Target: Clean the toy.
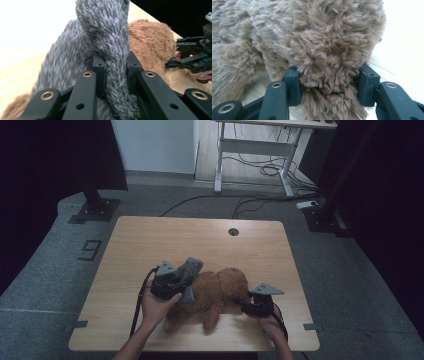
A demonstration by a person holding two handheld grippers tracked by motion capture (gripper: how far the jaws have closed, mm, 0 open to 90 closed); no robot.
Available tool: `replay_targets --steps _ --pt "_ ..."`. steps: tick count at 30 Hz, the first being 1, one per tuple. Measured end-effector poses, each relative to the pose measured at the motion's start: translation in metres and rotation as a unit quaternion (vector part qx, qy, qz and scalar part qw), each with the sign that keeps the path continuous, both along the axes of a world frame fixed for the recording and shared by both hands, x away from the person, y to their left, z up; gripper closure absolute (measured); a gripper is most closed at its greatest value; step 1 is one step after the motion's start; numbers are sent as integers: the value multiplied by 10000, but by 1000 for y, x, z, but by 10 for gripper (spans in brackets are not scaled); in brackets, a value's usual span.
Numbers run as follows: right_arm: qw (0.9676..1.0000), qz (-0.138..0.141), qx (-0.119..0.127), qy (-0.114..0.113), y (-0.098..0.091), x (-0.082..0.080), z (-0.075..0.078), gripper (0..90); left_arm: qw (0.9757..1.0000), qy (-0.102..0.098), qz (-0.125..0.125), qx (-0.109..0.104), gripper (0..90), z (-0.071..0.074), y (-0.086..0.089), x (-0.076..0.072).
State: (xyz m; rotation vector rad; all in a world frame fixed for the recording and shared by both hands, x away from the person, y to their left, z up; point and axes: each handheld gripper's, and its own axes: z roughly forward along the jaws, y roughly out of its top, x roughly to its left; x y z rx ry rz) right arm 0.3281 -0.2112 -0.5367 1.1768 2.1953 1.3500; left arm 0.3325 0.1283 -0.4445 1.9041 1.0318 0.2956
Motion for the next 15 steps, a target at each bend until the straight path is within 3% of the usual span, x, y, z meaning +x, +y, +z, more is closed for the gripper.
replay_targets --steps 4,8,12,15 --pt "10000 0 -11 18 0 0 -1 478 9997 47 221 -28 749 -5 20 -4" --pt "10000 -7 7 66 -2 1 -2 478 9988 260 400 66 748 -19 42 -8" --pt "10000 6 37 86 -2 1 -2 473 9979 486 426 -12 748 -33 55 -14" --pt "9999 27 78 107 -2 1 -2 462 9973 652 306 -105 746 -39 52 -16"
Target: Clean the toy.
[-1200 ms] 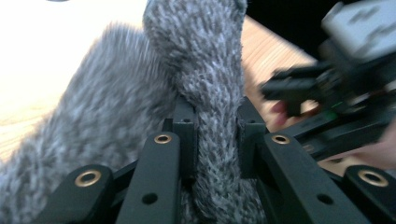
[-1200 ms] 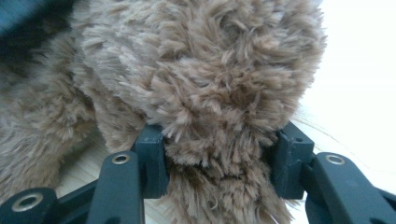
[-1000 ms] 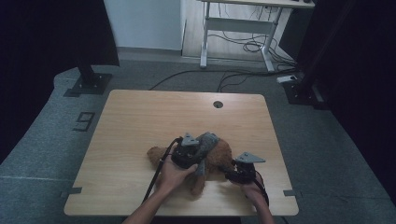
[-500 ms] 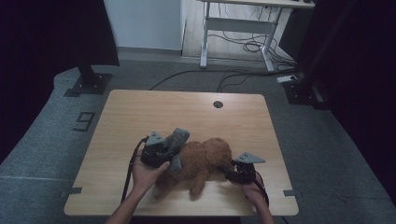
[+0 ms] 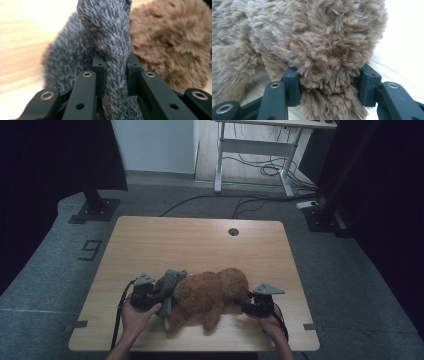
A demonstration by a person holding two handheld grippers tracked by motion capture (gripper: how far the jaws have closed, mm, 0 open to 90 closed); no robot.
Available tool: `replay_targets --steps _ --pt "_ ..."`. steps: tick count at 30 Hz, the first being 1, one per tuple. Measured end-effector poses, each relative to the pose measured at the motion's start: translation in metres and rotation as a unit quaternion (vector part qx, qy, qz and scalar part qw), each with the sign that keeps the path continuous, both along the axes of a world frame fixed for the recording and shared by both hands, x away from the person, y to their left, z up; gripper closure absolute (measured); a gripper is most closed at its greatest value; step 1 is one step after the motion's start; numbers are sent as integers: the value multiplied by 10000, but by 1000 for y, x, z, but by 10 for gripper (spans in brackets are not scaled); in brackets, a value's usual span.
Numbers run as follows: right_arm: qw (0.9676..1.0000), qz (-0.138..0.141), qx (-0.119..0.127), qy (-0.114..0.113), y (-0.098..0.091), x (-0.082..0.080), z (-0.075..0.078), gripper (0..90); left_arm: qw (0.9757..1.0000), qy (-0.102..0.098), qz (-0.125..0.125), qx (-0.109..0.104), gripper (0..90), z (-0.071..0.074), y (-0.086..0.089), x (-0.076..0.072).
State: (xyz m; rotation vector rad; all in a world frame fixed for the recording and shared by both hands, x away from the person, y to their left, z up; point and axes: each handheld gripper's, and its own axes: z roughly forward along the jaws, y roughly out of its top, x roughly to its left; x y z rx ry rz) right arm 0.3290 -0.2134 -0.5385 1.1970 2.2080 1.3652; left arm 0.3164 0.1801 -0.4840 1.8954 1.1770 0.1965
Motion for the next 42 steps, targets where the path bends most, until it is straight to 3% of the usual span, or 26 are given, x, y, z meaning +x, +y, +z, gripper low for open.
replay_targets --steps 2,5,10,16,21,25,28,33,37,42 --pt "10000 35 41 -5 0 0 0 452 9999 79 -90 -58 743 -3 -9 1" --pt "9999 127 81 -79 1 -1 -1 475 9999 88 -37 -63 749 -5 -20 7" --pt "9992 248 217 -245 -1 -2 -2 524 9983 234 56 -540 763 -7 -22 20" --pt "9968 311 32 -737 9 -6 2 545 9974 119 114 -699 770 -4 -21 29" --pt "9923 225 -314 -1180 20 -2 7 544 9968 -7 104 -786 771 4 -19 46" --pt "9917 -14 -373 -1227 23 15 6 542 9966 -43 171 -808 770 5 -22 64" --pt "9917 -123 -381 -1220 23 24 4 536 9961 29 233 -848 769 -4 -21 75" --pt "9928 -105 -346 -1141 18 22 0 517 9954 83 221 -934 760 -11 -14 72" --pt "9932 -70 -450 -1074 15 18 -2 503 9950 -31 267 -959 748 1 -4 65" --pt "9931 -25 -526 -1046 15 16 -3 493 9938 -444 285 -979 748 38 1 66"
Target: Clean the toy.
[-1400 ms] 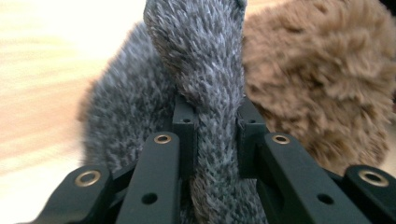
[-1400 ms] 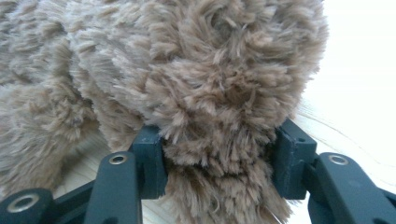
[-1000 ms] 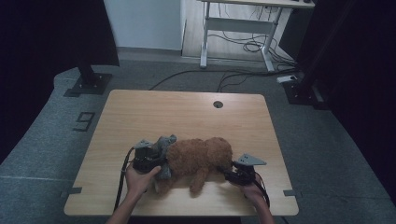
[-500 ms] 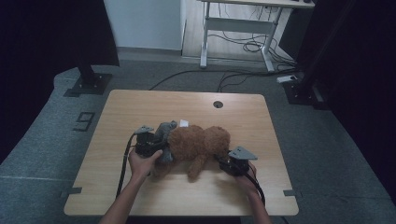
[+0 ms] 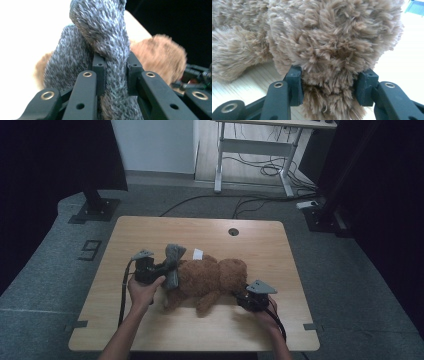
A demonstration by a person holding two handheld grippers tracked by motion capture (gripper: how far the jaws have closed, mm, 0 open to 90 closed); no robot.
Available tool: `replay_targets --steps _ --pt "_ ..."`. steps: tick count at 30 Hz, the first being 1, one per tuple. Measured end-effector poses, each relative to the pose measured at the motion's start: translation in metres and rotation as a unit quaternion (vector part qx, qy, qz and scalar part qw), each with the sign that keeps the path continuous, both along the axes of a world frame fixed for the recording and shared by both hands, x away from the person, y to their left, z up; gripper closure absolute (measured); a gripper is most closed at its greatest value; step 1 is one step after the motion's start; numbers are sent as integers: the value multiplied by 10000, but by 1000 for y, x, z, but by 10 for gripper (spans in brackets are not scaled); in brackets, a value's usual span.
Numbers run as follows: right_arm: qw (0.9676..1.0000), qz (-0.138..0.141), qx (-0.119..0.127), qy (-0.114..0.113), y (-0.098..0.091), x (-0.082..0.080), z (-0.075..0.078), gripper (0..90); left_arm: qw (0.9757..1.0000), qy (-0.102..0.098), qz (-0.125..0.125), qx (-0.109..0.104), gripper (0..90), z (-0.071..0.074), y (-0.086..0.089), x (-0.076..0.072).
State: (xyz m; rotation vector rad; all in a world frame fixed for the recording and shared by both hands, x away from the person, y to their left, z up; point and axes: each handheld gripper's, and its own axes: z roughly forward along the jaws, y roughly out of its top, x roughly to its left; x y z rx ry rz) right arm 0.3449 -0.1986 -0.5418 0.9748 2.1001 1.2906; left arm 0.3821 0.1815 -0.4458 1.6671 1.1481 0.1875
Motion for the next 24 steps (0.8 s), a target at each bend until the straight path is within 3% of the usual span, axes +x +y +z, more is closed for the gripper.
replay_targets --steps 4,7,11,14,16,19,24 --pt "10000 -16 47 56 -1 1 0 488 9997 -169 -169 71 747 25 -19 7" --pt "9999 -15 61 90 -2 1 -1 483 9988 -187 -347 295 744 29 -42 11" --pt "9998 -42 93 142 -2 0 -1 454 9954 110 -606 735 738 13 -72 15" --pt "9996 -59 206 205 -5 -1 -2 417 9939 338 -719 764 736 -3 -81 14" --pt "9989 -98 346 307 -7 -1 -2 362 9940 270 -649 833 742 -8 -80 12" --pt "9961 -112 748 461 -12 0 -1 301 9941 300 -631 824 749 -10 -77 10" --pt "9904 -193 1333 310 -20 -4 10 247 9940 224 -695 810 751 -18 -77 1"
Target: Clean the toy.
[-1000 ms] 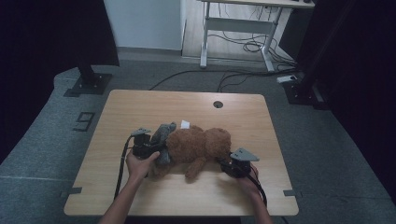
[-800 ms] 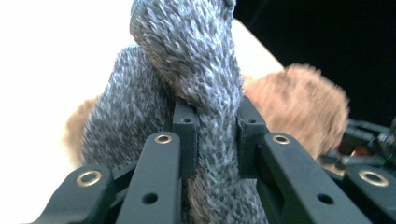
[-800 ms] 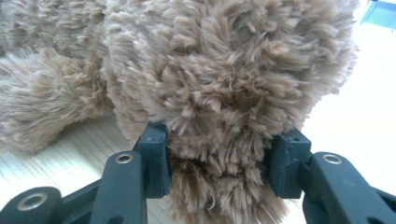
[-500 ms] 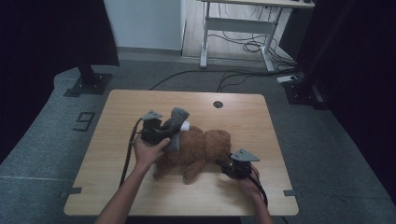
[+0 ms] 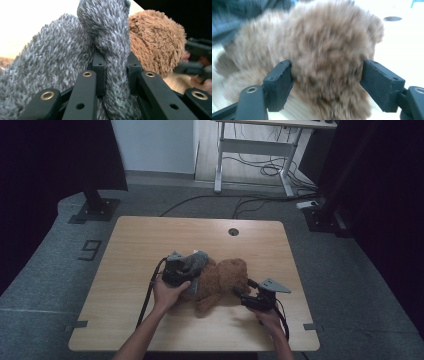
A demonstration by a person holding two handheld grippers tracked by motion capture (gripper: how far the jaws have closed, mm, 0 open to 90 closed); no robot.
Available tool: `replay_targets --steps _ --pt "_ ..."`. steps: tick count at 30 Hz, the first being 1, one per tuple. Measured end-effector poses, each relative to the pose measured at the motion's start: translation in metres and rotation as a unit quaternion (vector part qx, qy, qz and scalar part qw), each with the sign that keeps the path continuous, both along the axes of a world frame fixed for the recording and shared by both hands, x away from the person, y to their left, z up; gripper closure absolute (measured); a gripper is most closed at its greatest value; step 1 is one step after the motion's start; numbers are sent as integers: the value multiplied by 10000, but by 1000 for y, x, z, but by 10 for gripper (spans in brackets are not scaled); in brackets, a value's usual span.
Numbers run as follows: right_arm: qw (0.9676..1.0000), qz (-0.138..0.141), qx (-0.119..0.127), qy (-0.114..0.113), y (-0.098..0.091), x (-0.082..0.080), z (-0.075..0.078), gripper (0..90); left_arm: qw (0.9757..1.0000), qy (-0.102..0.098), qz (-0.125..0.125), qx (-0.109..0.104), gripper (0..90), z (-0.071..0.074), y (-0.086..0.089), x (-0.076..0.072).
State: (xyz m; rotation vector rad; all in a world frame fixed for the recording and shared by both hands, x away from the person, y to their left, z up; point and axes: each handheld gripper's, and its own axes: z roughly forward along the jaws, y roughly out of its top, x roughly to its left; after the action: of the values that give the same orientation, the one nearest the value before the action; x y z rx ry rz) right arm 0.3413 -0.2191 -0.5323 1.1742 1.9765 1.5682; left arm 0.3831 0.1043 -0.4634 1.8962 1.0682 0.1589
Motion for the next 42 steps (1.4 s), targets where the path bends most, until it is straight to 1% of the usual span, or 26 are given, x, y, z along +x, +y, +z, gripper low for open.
replay_targets --steps 1,2,7,10,12,14,17,19,20,23,24,26,27,28,29,31,32,33,34,35,36,37,39,40,41,42 --pt "9999 -30 120 -18 -1 0 4 234 10000 3 -9 -35 752 -1 0 -2" --pt "9999 -62 152 -29 -2 -1 6 227 10000 1 -16 -77 753 -3 1 -4" --pt "9997 -165 124 -162 0 2 20 177 9996 -38 -83 -272 760 -11 4 -16" --pt "9996 -209 127 -112 1 8 27 146 9994 -147 -113 -294 763 -15 2 -26" --pt "9999 -128 50 42 5 15 31 130 9993 -222 -137 -259 763 -16 0 -31" --pt "9998 -92 -46 171 9 19 31 115 9992 -269 -160 -263 764 -17 0 -36" --pt "9991 69 -200 373 15 21 23 79 9989 -289 -210 -303 764 -20 0 -42" --pt "9985 107 -267 458 17 20 17 57 9987 -316 -247 -314 764 -21 1 -45" --pt "9981 104 -350 505 18 20 15 50 9986 -321 -261 -323 765 -22 1 -47" --pt "9960 152 -434 763 19 20 9 45 9984 -318 -299 -346 764 -22 1 -50" --pt "9960 170 -449 758 19 20 8 62 9984 -320 -303 -354 764 -22 1 -52" --pt "9962 252 -433 712 18 19 7 149 9983 -296 -288 -407 764 -22 2 -53" --pt "9965 290 -459 642 18 17 7 223 9983 -285 -273 -435 763 -21 2 -54" --pt "9967 335 -467 575 19 14 6 272 9983 -261 -250 -456 762 -19 2 -54" --pt "9967 358 -521 510 20 11 6 307 9984 -265 -232 -450 762 -15 1 -54" --pt "9960 373 -697 405 22 7 6 341 9986 -355 -200 -345 761 -6 -2 -53" --pt "9959 348 -738 390 22 5 7 349 9985 -471 -177 -215 761 1 -7 -52" --pt "9959 308 -771 373 23 3 7 357 9983 -537 -153 -168 761 5 -10 -50" --pt "9959 290 -785 352 23 2 7 359 9979 -619 -145 -130 761 12 -16 -47" --pt "9961 267 -781 324 23 1 6 361 9977 -656 -144 -122 761 17 -20 -44" --pt "9962 255 -775 308 23 1 6 361 9973 -700 -181 -90 761 23 -29 -39" --pt "9963 243 -766 299 23 0 5 361 9973 -711 -193 -83 761 27 -36 -37" --pt "9968 194 -724 279 24 0 4 361 9968 -729 -326 -30 760 34 -56 -29" --pt "9968 180 -728 260 24 -1 4 361 9964 -717 -441 7 759 38 -71 -26" --pt "9969 159 -736 230 24 -2 4 361 9962 -710 -497 5 759 39 -79 -24" --pt "9970 147 -732 214 24 -2 3 362 9958 -693 -599 56 758 40 -94 -21"
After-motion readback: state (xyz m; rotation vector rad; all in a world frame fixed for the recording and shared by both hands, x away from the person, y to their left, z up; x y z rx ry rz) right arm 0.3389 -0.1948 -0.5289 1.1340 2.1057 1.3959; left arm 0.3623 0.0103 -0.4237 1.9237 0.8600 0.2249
